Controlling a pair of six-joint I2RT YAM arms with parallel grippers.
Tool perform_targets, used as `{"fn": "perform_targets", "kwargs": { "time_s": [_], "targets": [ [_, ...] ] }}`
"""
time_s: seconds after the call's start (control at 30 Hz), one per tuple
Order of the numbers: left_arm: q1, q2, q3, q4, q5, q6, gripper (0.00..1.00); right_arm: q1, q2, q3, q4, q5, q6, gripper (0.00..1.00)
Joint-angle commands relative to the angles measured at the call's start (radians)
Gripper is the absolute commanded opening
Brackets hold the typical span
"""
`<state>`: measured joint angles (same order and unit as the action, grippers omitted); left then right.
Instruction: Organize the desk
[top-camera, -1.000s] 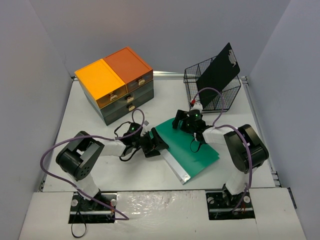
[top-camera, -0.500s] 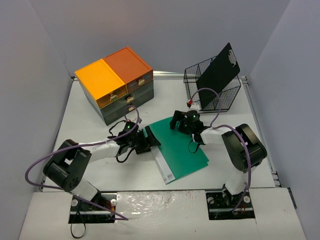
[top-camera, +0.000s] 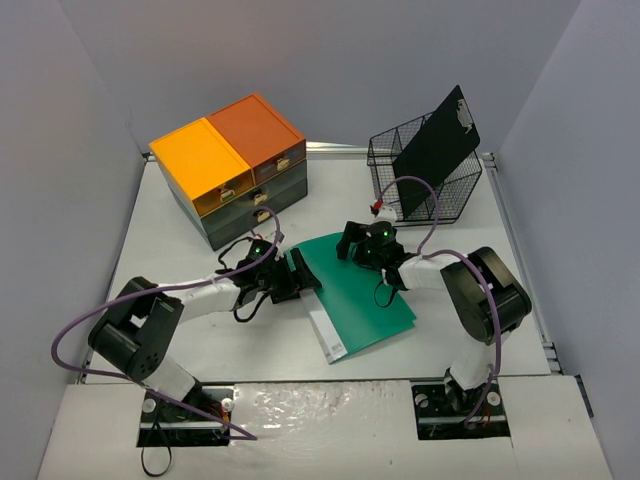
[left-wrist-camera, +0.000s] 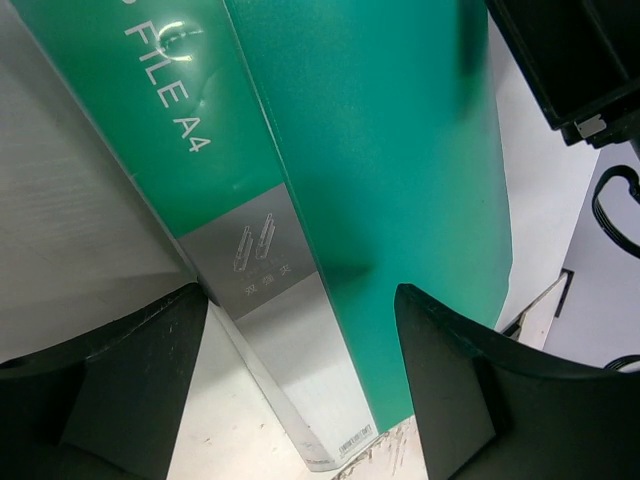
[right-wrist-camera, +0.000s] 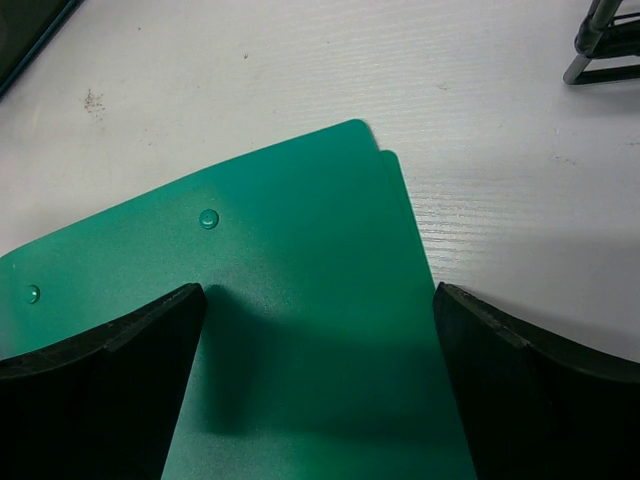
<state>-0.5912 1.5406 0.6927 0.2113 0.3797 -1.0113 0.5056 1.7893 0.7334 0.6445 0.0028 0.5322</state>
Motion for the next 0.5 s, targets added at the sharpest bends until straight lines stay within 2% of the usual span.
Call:
{"fn": "perform_targets", "kwargs": {
  "time_s": [0.0,0.17,0.47],
  "targets": [
    [0.001,-0.023,0.137,0.327,0.034,-0.005,0.72,0.113,0.182,-0.113,-0.534,-0.310,0.144,0.94],
    [0.001,-0.031,0.124,0.420,0.051,-0.020,0.72,0.118,0.191,-0.115,-0.528,-0.311,0.146,0.94],
    [0.001,-0.034,0.168,0.471,0.084,-0.027,0.72,0.130,0.197,-0.108,-0.526,-0.314,0.152,0.94]
  ]
}}
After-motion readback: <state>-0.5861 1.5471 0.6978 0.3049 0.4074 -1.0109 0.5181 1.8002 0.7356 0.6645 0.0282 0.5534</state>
